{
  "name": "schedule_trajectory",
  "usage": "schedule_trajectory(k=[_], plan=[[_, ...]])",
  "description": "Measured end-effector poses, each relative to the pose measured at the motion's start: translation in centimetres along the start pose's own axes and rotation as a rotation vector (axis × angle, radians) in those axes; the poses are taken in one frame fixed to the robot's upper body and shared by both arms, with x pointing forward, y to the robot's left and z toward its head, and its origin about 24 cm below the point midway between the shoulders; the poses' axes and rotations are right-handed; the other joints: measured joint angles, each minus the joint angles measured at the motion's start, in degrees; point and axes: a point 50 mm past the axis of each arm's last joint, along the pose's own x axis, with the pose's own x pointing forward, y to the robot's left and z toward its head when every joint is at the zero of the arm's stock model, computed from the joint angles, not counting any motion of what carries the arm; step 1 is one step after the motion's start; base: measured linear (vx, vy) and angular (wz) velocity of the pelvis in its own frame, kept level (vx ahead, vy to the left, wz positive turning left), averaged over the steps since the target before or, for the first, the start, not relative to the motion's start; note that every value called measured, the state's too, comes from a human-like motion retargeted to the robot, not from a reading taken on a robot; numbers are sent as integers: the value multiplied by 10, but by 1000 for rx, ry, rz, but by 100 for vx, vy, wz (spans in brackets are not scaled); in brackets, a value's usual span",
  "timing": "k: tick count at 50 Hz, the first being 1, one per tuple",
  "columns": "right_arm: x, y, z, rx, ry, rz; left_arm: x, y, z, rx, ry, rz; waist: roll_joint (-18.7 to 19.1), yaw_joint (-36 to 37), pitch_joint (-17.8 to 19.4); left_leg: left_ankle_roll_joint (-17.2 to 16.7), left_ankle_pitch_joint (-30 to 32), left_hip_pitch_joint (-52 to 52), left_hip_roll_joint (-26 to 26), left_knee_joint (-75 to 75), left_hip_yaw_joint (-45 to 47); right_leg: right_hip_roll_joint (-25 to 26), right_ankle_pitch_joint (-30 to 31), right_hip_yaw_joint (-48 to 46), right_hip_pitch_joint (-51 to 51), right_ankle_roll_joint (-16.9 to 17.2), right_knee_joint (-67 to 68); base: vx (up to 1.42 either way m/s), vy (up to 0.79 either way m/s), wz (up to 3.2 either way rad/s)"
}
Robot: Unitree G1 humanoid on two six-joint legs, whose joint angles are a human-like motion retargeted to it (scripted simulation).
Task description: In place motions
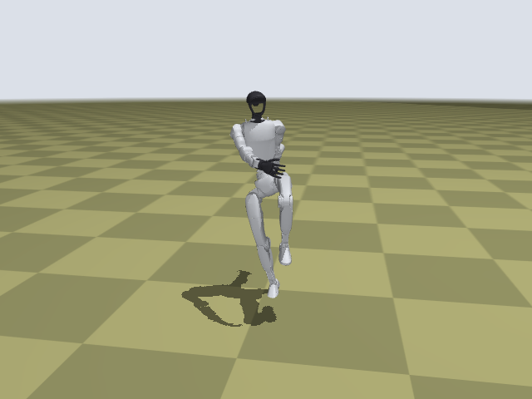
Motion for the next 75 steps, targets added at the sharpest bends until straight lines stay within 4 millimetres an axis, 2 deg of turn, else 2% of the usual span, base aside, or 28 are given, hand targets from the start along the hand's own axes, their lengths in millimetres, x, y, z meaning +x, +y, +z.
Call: schedule_trajectory(k=[3,6,10,12,15,18,21,25,27,30,34,38,40,43,47,50,54,56,57,58,60,62,64,65,67,70,72,75], plan=[[-1,-2,0,-31,-3,-42,0,0,-8,-122,-2,13,-7,-13,-30,-15,8,63,-19,-26,11,7,7,-4,-1,4,-25,3,-4,56],[-2,8,-15,7,29,-41,2,-5,3,-202,-43,3,-2,-48,-72,-50,25,152,-64,-88,-1,23,12,-26,-3,14,-47,5,1,89],[-13,27,-52,59,133,5,2,-12,39,-219,-137,-15,34,-119,-129,-50,39,311,-113,-246,-20,66,10,-72,11,26,-73,14,6,113],[-28,42,-85,36,243,46,0,-19,66,-188,-220,-13,54,-174,-137,-16,52,420,-157,-381,-31,75,-1,-106,42,36,-81,15,11,135],[-60,65,-136,8,408,67,-6,-28,106,-114,-365,-15,74,-229,-168,-3,91,551,-222,-616,-95,91,-16,-139,51,45,-86,21,16,100],[-111,82,-191,32,612,43,-22,-35,155,27,-543,-28,96,-274,-190,9,-67,676,-230,-816,-67,109,-42,-175,46,51,-61,23,19,106],[-184,99,-243,68,881,46,-46,-49,207,203,-699,-6,114,-332,-204,35,-78,693,-227,-890,-97,110,-31,-213,25,53,-10,12,20,151],[-285,118,-281,111,1207,37,-92,-83,277,412,-886,10,137,-373,-167,46,-74,688,-202,-894,-136,87,148,-235,-67,37,167,-14,10,97],[-339,127,-290,148,1354,25,-121,-121,307,442,-1000,-83,146,-389,-135,45,-76,688,-196,-886,-156,59,246,-229,-146,-8,304,-16,20,61],[-406,140,-291,168,1546,34,-173,-162,343,355,-1142,-289,149,-435,-103,59,-75,692,-206,-879,-145,-11,182,-212,-290,-48,525,-3,29,20],[-480,140,-279,198,1790,49,-250,-184,381,169,-1365,-414,135,-563,-73,93,-56,693,-236,-877,-161,-85,94,-190,-491,-76,734,-4,29,65],[-548,137,-255,276,2044,-85,-348,-183,406,48,-1670,-498,133,-647,-36,111,-36,708,-227,-883,-158,-62,45,-226,-631,-74,794,-7,12,54],[-574,140,-242,322,2131,-202,-377,-183,409,15,-1756,-522,138,-656,-39,108,-35,705,-222,-880,-161,-53,31,-250,-644,-76,777,13,-3,-18],[-593,146,-231,390,2173,-382,-397,-188,407,50,-1819,-535,148,-635,-65,102,-38,698,-224,-886,-152,-49,28,-260,-612,-80,745,14,-7,-68],[-577,153,-240,458,2095,-441,-394,-187,407,117,-1818,-486,150,-596,-90,89,-44,697,-219,-901,-122,-33,59,-257,-474,-62,653,0,-12,-81],[-545,155,-255,527,1973,-382,-360,-184,407,144,-1718,-425,155,-554,-108,77,-51,702,-210,-910,-95,11,95,-226,-342,-28,528,1,-13,-106],[-490,160,-275,561,1781,-245,-287,-178,395,207,-1507,-335,171,-492,-139,60,-60,711,-199,-923,-72,108,151,-135,-166,21,291,10,-9,-92],[-459,161,-282,523,1688,-173,-243,-172,380,243,-1366,-299,171,-471,-168,52,-61,708,-205,-928,-61,128,166,-89,-91,45,170,12,-13,-42],[-443,160,-285,492,1646,-139,-220,-168,371,263,-1290,-283,169,-462,-182,48,-61,705,-209,-928,-51,127,143,-83,-56,57,113,10,-14,-32],[-426,157,-287,451,1608,-103,-198,-161,360,283,-1210,-264,166,-454,-194,43,-64,702,-212,-924,-36,123,71,-91,-25,68,61,5,-13,-47],[-388,153,-290,354,1551,-9,-153,-139,334,313,-1042,-213,149,-438,-209,28,-75,700,-218,-895,-1,113,-26,-125,18,51,-14,-5,-15,-74],[-353,149,-289,302,1497,61,-118,-120,307,308,-903,-151,138,-410,-209,14,-57,681,-210,-825,24,104,-33,-123,30,44,-46,-9,-15,-100],[-296,141,-282,301,1386,98,-82,-105,269,275,-738,-59,125,-363,-190,6,23,606,-150,-624,57,84,-16,-80,36,68,-60,-15,-13,-136],[-264,136,-275,325,1305,97,-70,-102,254,251,-677,-18,124,-325,-176,7,68,556,-97,-510,67,83,-14,-42,37,75,-61,-28,-25,-131],[-193,133,-248,359,1064,106,-50,-88,223,151,-578,51,113,-296,-148,21,108,433,-96,-357,-17,83,2,-53,36,65,-68,-33,-33,-67],[-93,123,-179,323,719,159,-27,-70,178,11,-437,68,92,-244,-118,-7,43,275,-48,-143,-35,88,19,-19,25,49,-68,-29,-26,-83],[-49,106,-130,314,513,141,-13,-70,142,-1,-328,49,74,-173,-98,0,11,189,-4,-56,-22,77,26,6,18,38,-62,-11,-13,-141],[-10,69,-64,258,250,113,1,-57,86,-8,-175,23,41,-64,-73,-6,-17,63,28,16,-19,44,29,45,1,29,-45,8,-5,-143]])
